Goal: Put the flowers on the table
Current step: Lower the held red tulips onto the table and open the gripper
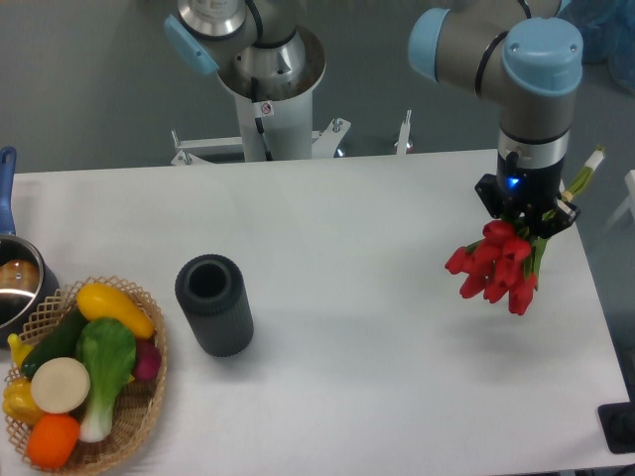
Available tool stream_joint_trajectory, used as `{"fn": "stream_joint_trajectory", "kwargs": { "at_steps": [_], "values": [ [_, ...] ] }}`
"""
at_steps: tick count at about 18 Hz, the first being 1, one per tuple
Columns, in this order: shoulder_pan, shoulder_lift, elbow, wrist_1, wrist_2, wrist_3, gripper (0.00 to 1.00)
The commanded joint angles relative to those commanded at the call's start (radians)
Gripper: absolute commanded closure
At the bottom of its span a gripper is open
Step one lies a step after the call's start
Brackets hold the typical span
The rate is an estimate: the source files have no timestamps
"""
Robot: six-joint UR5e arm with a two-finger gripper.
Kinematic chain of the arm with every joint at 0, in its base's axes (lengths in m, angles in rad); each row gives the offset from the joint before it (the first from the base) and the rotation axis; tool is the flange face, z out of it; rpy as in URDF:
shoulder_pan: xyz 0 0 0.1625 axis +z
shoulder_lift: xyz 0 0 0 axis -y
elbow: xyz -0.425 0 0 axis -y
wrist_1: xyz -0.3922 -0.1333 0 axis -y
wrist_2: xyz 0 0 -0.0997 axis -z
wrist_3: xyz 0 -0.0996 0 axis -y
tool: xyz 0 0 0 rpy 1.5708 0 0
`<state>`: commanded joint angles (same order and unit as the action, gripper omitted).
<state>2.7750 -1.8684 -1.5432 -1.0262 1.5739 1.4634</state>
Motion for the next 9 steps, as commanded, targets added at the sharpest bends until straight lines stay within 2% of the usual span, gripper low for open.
{"fn": "stream_joint_trajectory", "kwargs": {
  "at_steps": [9],
  "values": [
    [-0.018,-0.02,-0.023,-0.002,-0.043,-0.014,0.74]
  ]
}}
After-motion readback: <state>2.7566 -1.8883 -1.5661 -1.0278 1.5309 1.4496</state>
